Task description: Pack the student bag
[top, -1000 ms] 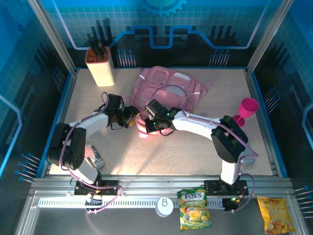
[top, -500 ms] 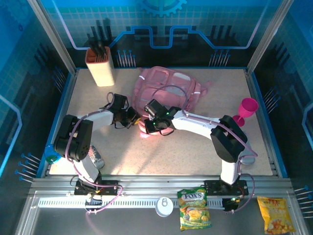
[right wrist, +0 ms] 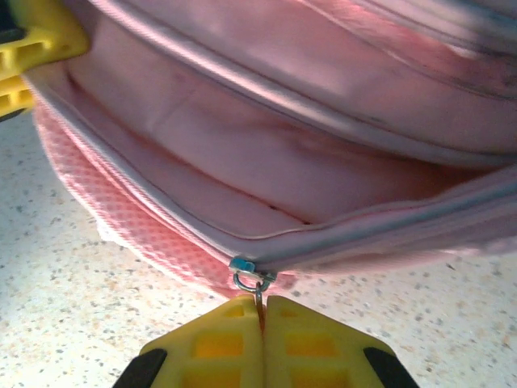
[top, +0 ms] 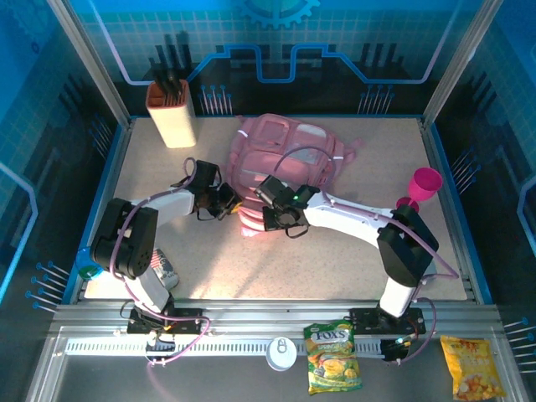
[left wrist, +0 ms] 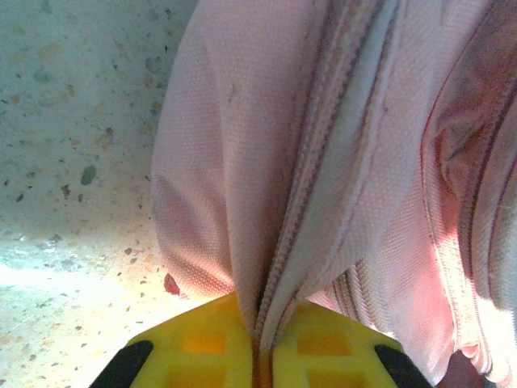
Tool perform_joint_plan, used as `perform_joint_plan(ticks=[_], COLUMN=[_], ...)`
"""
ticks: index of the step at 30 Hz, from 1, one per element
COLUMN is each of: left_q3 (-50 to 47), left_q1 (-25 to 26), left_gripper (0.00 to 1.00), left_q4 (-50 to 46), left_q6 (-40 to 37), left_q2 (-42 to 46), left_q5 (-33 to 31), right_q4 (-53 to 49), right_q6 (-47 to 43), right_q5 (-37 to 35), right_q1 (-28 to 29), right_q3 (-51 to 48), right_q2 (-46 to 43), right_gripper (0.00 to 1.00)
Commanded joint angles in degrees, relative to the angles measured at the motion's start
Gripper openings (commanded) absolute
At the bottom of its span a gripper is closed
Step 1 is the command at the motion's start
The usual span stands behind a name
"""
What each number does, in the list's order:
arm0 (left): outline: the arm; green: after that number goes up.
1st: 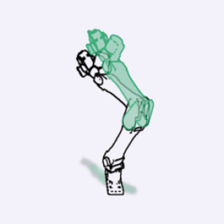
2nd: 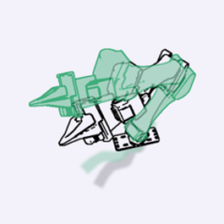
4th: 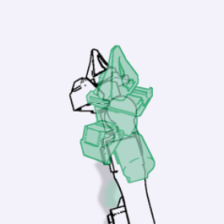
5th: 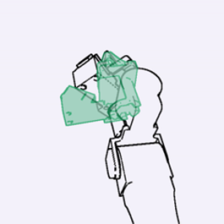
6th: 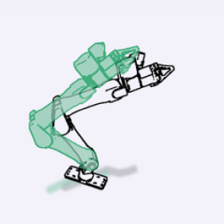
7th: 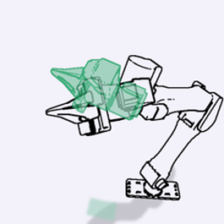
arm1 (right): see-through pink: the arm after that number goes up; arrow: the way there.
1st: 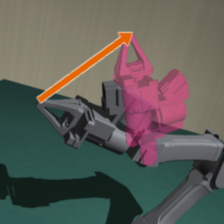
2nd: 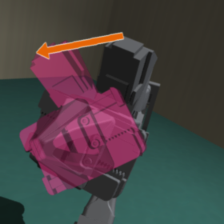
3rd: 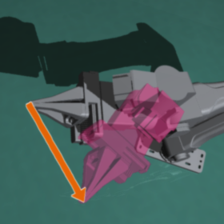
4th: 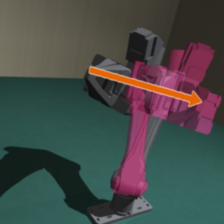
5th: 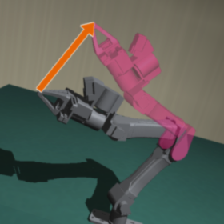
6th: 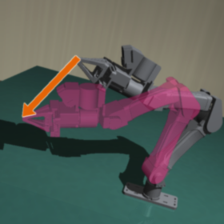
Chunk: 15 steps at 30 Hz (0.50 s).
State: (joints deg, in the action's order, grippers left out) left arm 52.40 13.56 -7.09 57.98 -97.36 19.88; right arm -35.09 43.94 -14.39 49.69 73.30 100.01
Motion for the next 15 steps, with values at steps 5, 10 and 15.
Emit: perform_joint_plan(ticks=[5, 10, 15], left_q3=[1.3, 1.3, 1.6], left_q1=[-0.8, -1.5, -1.6], left_gripper=[0.0, 0.0, 0.0], left_q4=[1.4, 0.7, 0.5], left_q6=[-1.3, -2.0, -2.3], left_q2=[1.6, 2.3, 2.3], left_q5=[-1.1, -1.3, -0.9], right_q4=[-9.6, -9.5, -8.1], right_q6=[2.3, 0.9, -2.3], right_q5=[-5.3, -7.5, -6.7], right_q1=[-2.0, -5.7, -9.8], right_q3=[-0.1, -3.7, -6.7], right_q2=[-1.0, -4.5, -7.4], right_gripper=[0.0, 0.0, 0.0])
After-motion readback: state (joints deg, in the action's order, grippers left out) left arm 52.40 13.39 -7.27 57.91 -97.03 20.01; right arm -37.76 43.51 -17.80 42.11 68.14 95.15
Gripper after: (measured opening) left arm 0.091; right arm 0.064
